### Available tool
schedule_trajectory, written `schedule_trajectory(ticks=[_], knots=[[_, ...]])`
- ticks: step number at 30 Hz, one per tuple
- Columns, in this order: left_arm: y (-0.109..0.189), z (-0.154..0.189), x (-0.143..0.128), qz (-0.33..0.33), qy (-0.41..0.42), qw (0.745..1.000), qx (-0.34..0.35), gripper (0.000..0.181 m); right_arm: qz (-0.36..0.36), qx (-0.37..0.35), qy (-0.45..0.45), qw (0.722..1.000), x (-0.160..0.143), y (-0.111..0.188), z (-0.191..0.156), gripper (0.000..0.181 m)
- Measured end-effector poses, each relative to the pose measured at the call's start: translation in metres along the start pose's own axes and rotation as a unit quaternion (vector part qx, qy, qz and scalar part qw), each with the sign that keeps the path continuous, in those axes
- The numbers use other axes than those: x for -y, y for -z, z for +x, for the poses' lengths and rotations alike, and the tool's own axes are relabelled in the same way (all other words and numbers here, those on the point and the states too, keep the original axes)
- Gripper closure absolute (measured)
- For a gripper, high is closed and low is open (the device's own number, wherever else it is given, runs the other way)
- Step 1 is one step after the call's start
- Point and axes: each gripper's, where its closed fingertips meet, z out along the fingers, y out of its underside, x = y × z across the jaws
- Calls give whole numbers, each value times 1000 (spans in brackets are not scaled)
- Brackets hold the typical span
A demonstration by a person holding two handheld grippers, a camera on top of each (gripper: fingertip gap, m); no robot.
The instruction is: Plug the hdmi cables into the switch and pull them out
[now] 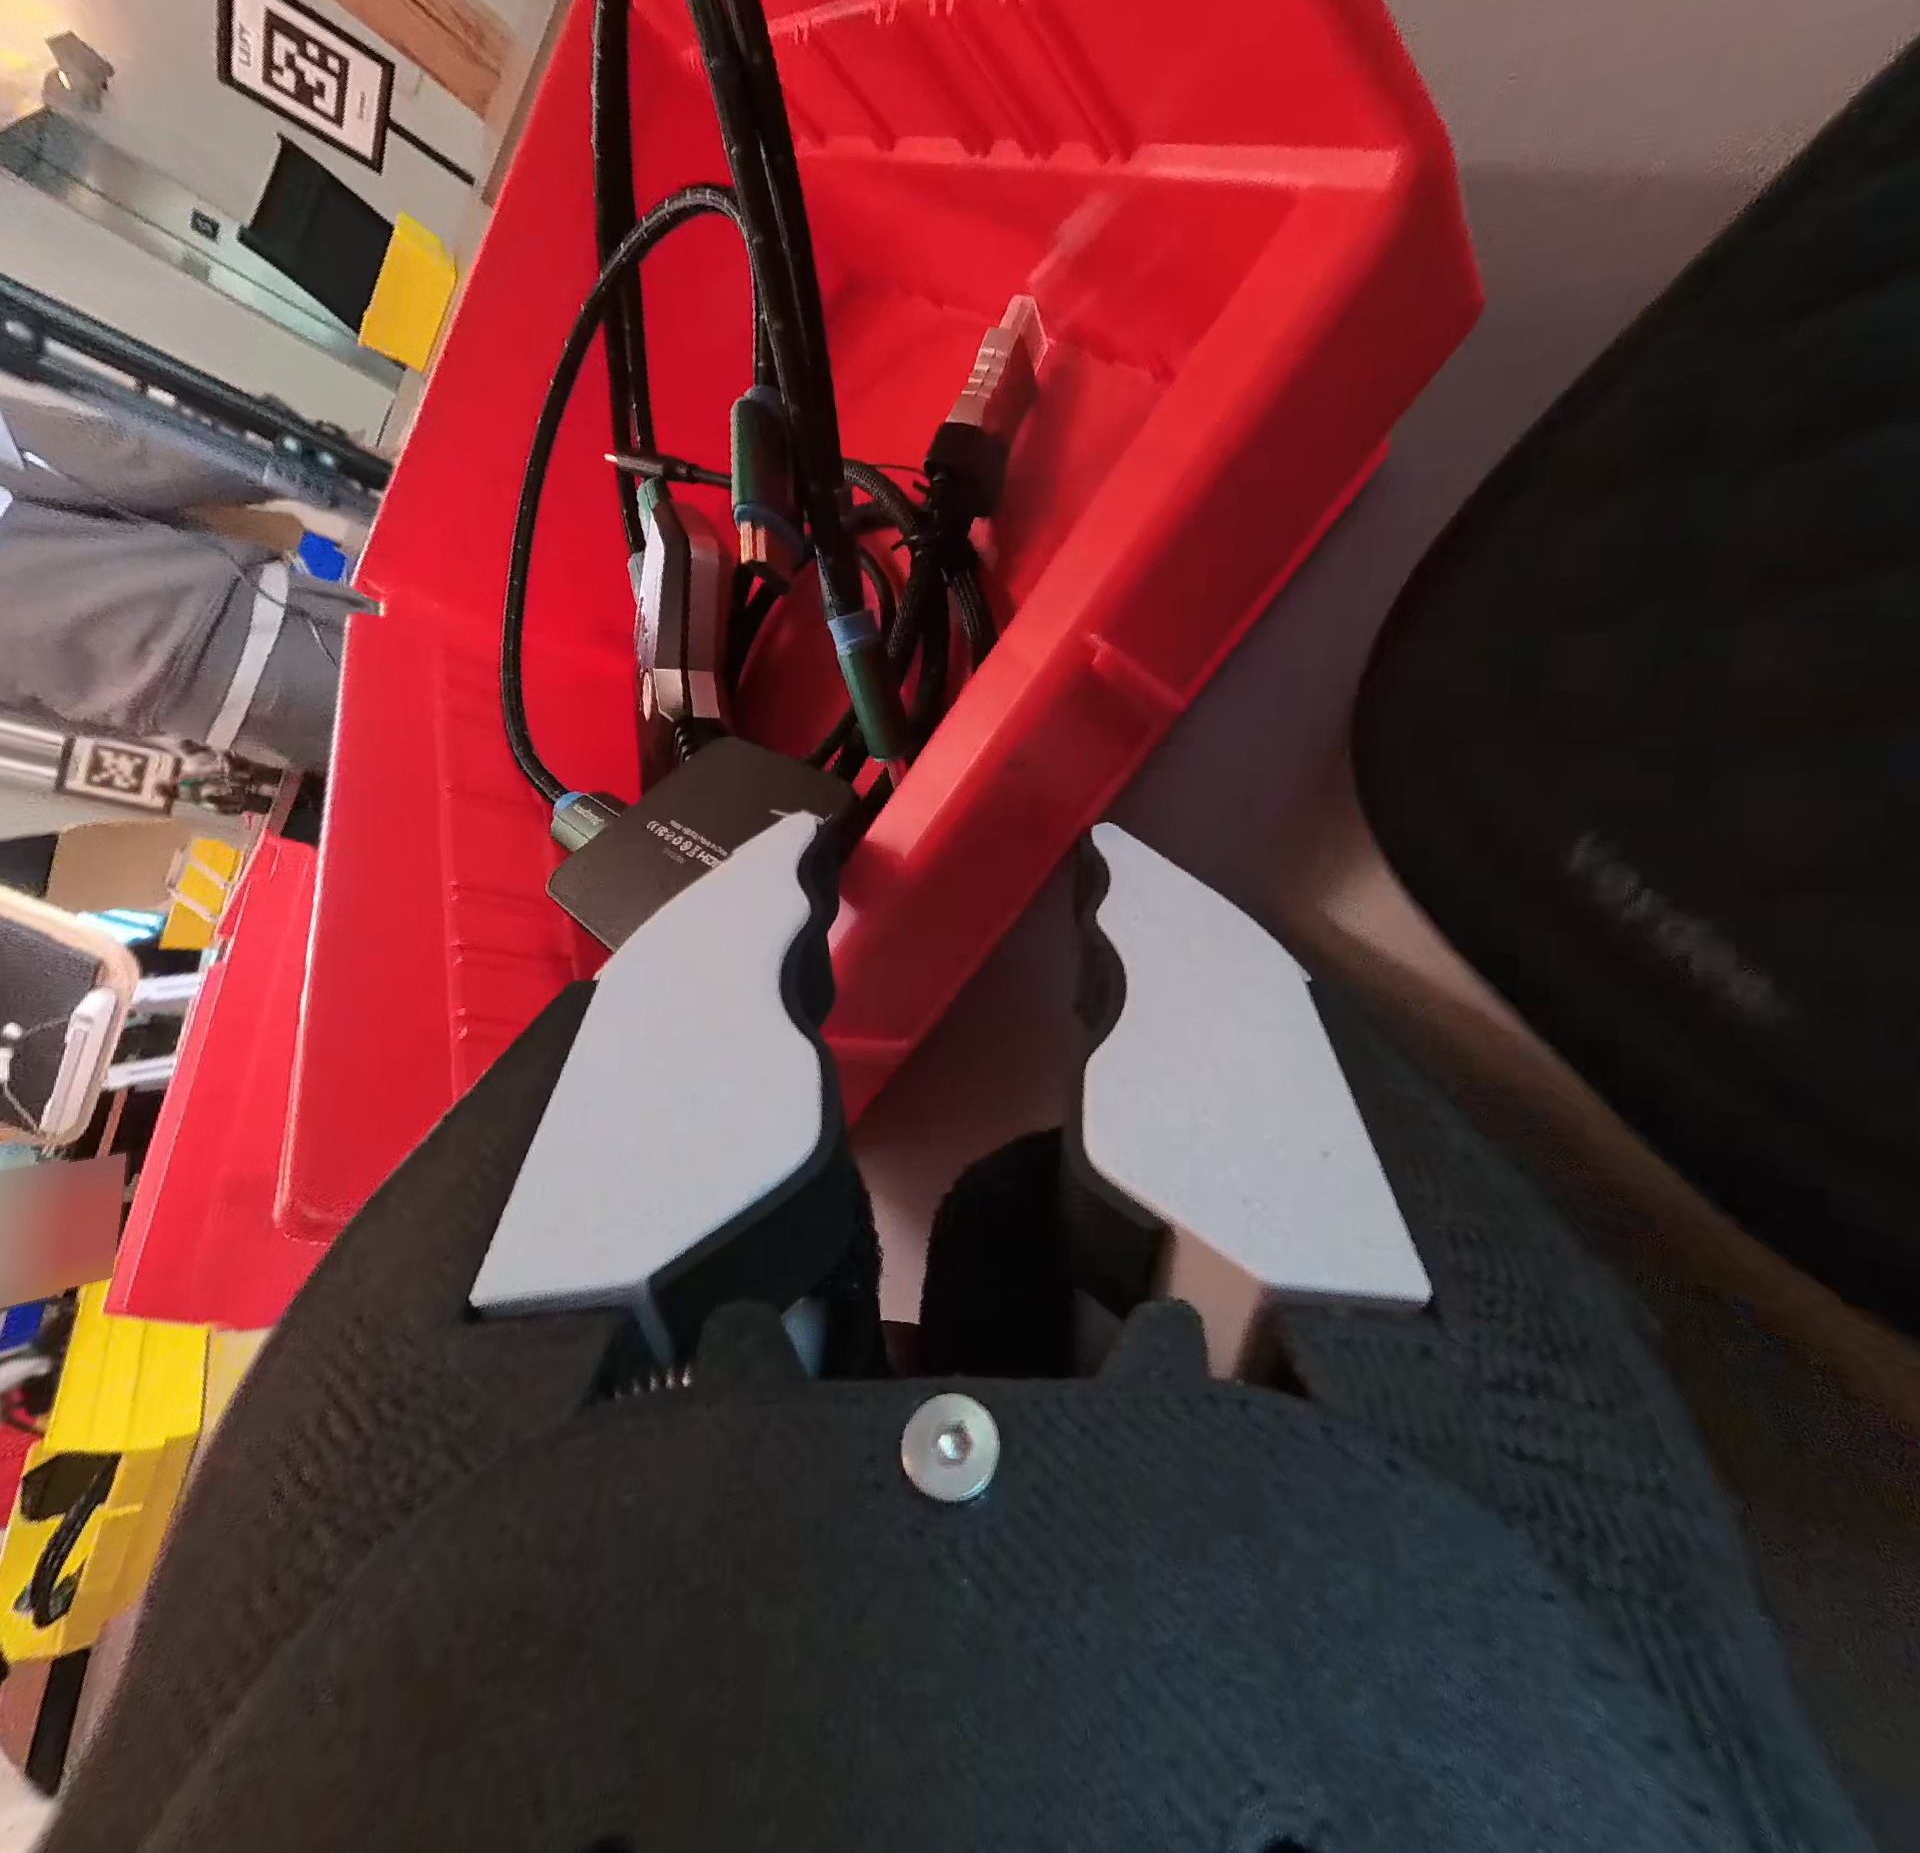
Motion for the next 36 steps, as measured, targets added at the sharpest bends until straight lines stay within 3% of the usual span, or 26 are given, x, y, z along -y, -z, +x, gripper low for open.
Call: schedule_trajectory(ticks=[7,13,15,17,21,23,24,26,27,30,32,36], knots=[[29,-11,-37,-29,6,1000,3,137,3,16,-3,1000,-44,26,8,133],[53,-13,-59,-54,0,998,-22,137,-17,25,-15,999,-62,40,9,132],[61,-13,-64,-63,3,997,-41,138,-14,52,-44,998,-59,44,4,119],[68,-9,-60,-36,42,996,-65,134,56,95,-116,987,-35,52,0,97],[92,-35,-18,120,138,983,-31,128,262,105,-221,934,32,91,28,76],[105,-60,-2,174,196,965,12,128,397,72,-252,880,68,122,46,76],[109,-71,-1,179,221,958,33,129,475,61,-264,837,87,141,52,80],[105,-77,-11,137,247,958,45,129,587,53,-271,761,118,169,51,83],[99,-74,-20,94,250,963,41,129,607,58,-266,746,130,173,44,84],[85,-75,-47,-33,222,973,62,128,617,132,-236,739,171,166,0,81],[76,-75,-59,-95,233,966,61,123,615,191,-218,733,195,160,-33,77],[55,-68,-62,-147,287,946,23,111,614,249,-206,720,223,145,-78,77]])
